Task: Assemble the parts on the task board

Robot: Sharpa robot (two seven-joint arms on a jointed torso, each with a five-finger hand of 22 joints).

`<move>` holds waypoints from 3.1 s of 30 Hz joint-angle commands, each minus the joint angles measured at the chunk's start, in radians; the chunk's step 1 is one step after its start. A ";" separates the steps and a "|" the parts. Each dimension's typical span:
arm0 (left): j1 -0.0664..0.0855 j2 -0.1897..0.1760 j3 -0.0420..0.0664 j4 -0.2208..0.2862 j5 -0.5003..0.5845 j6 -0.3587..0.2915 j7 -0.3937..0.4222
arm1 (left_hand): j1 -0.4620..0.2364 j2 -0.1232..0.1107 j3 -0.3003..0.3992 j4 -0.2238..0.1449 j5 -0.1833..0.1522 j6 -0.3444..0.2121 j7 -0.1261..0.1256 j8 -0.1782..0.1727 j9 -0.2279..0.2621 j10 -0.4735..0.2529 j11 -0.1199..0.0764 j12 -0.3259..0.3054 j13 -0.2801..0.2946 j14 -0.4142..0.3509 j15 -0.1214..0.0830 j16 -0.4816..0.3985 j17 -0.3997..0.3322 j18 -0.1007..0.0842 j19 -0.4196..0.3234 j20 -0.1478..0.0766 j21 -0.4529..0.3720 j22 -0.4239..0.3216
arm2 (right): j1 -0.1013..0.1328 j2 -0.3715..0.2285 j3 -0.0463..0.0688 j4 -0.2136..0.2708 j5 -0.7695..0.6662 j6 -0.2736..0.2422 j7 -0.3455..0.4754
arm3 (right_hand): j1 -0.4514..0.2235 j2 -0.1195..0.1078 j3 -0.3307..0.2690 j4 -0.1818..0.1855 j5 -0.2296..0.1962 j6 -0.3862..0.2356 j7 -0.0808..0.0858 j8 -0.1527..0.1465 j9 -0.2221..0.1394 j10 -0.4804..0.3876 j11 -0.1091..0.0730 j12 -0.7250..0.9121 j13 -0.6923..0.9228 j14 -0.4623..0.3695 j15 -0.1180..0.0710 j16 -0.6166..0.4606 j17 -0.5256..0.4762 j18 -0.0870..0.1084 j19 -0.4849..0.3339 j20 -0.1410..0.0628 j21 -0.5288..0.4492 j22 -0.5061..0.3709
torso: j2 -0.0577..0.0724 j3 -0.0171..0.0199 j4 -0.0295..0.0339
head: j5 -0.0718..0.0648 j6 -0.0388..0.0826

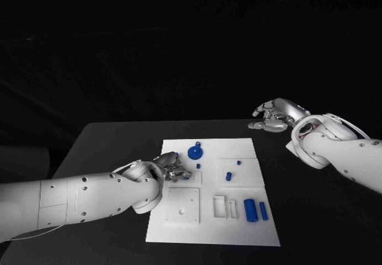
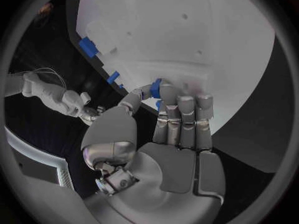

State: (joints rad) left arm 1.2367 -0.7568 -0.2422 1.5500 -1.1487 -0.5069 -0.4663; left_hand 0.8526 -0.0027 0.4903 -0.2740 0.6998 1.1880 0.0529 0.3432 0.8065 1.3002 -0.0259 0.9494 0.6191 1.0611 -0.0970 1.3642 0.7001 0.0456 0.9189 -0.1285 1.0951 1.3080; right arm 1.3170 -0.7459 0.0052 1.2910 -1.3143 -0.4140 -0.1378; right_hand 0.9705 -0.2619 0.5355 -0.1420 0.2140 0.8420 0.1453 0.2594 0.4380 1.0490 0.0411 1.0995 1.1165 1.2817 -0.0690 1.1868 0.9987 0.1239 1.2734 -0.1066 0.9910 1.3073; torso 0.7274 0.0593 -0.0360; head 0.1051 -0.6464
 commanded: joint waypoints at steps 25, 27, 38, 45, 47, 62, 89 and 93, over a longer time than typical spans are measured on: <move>-0.001 -0.005 0.001 -0.001 -0.022 0.035 -0.012 | 0.034 -0.014 0.005 0.019 -0.009 0.061 -0.057 -0.002 -0.018 0.087 -0.084 0.038 0.027 0.050 -0.097 0.025 0.004 0.021 0.011 -0.126 0.018 0.019 | 0.000 0.003 0.000 -0.001 0.000 0.010 0.003 | -0.001 0.008 -0.001 0.012 0.011 -0.001 0.007 0.006 0.002 0.001 -0.003 -0.002 -0.004 0.002 -0.004 -0.006 -0.001 0.138 0.002 -0.004 -0.005 0.001 | 0.000 -0.0009 0.0004 | 0.001 -0.008; -0.001 -0.005 0.001 -0.001 -0.022 0.036 -0.013 | 0.035 -0.015 0.005 0.019 -0.010 0.061 -0.057 -0.002 -0.018 0.087 -0.084 0.039 0.028 0.050 -0.097 0.026 0.004 0.021 0.011 -0.126 0.019 0.019 | 0.000 0.003 0.000 -0.002 0.001 0.010 0.003 | -0.001 0.007 -0.001 0.012 0.011 -0.002 0.007 0.006 0.002 0.001 -0.003 -0.002 -0.004 0.003 -0.004 -0.006 -0.001 0.138 0.002 -0.004 -0.006 0.000 | 0.000 -0.0007 0.0004 | 0.001 -0.008; -0.001 -0.008 0.001 0.000 -0.023 0.058 -0.014 | 0.041 -0.019 0.005 0.019 -0.010 0.063 -0.058 -0.001 -0.021 0.087 -0.085 0.043 0.030 0.051 -0.099 0.029 0.004 0.022 0.013 -0.128 0.022 0.019 | 0.000 0.003 0.000 -0.002 0.001 0.011 0.003 | -0.001 0.007 -0.002 0.013 0.013 -0.001 0.007 0.006 0.002 0.002 -0.003 -0.001 -0.004 0.003 -0.004 -0.006 -0.001 0.138 0.002 -0.004 -0.006 0.000 | 0.000 -0.0013 0.0007 | 0.001 -0.010; -0.001 -0.009 0.001 0.000 -0.022 0.064 -0.014 | 0.043 -0.020 0.005 0.019 -0.009 0.064 -0.058 -0.001 -0.022 0.087 -0.085 0.045 0.031 0.052 -0.100 0.030 0.004 0.022 0.013 -0.128 0.023 0.019 | 0.000 0.004 0.000 -0.002 0.001 0.011 0.003 | -0.001 0.007 -0.002 0.014 0.013 -0.001 0.007 0.006 0.002 0.002 -0.004 -0.001 -0.005 0.003 -0.005 -0.006 -0.001 0.138 0.003 -0.004 -0.006 0.000 | 0.000 -0.0012 0.0007 | 0.001 -0.011; -0.001 -0.009 0.001 -0.001 -0.022 0.064 -0.014 | 0.043 -0.020 0.005 0.019 -0.009 0.064 -0.059 -0.001 -0.022 0.087 -0.085 0.045 0.031 0.052 -0.100 0.030 0.004 0.022 0.013 -0.128 0.023 0.018 | 0.000 0.004 0.000 -0.002 0.001 0.011 0.003 | -0.001 0.007 -0.002 0.014 0.014 -0.001 0.007 0.006 0.002 0.002 -0.004 -0.001 -0.005 0.004 -0.005 -0.006 -0.001 0.138 0.003 -0.004 -0.006 0.000 | 0.000 -0.0011 0.0005 | 0.002 -0.011; -0.001 -0.006 0.001 -0.006 -0.013 0.072 -0.011 | 0.043 -0.020 0.004 0.021 -0.009 0.065 -0.059 0.000 -0.024 0.087 -0.085 0.046 0.032 0.052 -0.101 0.031 0.003 0.022 0.013 -0.129 0.024 0.018 | 0.000 0.003 0.000 -0.003 0.001 0.012 0.003 | -0.001 0.007 -0.003 0.015 0.014 -0.001 0.007 0.006 0.002 0.002 -0.004 0.000 -0.006 0.004 -0.005 -0.006 -0.001 0.138 0.003 -0.005 -0.007 0.000 | 0.000 -0.0003 0.0000 | 0.001 -0.010; 0.000 0.014 0.001 -0.018 -0.009 0.103 0.001 | 0.037 -0.017 -0.007 0.046 -0.090 0.092 -0.069 0.025 -0.031 0.102 -0.093 0.072 0.050 0.066 -0.104 0.055 0.006 0.026 0.020 -0.135 0.039 0.018 | 0.000 0.005 0.000 -0.004 0.003 0.016 0.002 | -0.006 0.007 -0.005 0.025 0.040 -0.001 0.006 0.006 0.001 0.001 -0.004 0.001 -0.011 0.005 -0.005 -0.008 -0.002 0.138 0.006 -0.006 -0.010 0.000 | 0.000 0.0011 0.0006 | -0.001 -0.012; 0.000 0.015 0.001 -0.018 -0.009 0.100 0.003 | 0.037 -0.016 -0.007 0.046 -0.090 0.093 -0.070 0.025 -0.032 0.102 -0.093 0.073 0.050 0.066 -0.104 0.056 0.006 0.026 0.020 -0.135 0.039 0.018 | 0.000 0.005 0.000 -0.005 0.003 0.016 0.002 | -0.006 0.007 -0.005 0.025 0.041 -0.001 0.006 0.006 0.001 0.001 -0.004 0.002 -0.011 0.005 -0.005 -0.008 -0.002 0.138 0.006 -0.006 -0.010 0.000 | 0.000 0.0003 0.0004 | -0.003 -0.011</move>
State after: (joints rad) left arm 1.2384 -0.7478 -0.2398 1.5275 -1.1629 -0.4267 -0.4727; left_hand 0.8787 -0.0290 0.4755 -0.2252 0.6067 1.2623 -0.0034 0.3692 0.7760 1.3814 -0.0907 1.0185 0.6679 1.0982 -0.1343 1.4135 0.7045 0.0544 0.9314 -0.1340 1.1307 1.3075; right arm 1.3167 -0.7420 0.0052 1.2858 -1.3090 -0.4102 -0.1386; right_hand 0.9705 -0.2619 0.5288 -0.1239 0.2518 0.8385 0.1444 0.2594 0.4382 1.0490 0.0411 1.0996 1.1068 1.2844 -0.0715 1.1830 0.9980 0.1238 1.2774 -0.1034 0.9873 1.3072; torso 0.7268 0.0602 -0.0354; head 0.1030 -0.6585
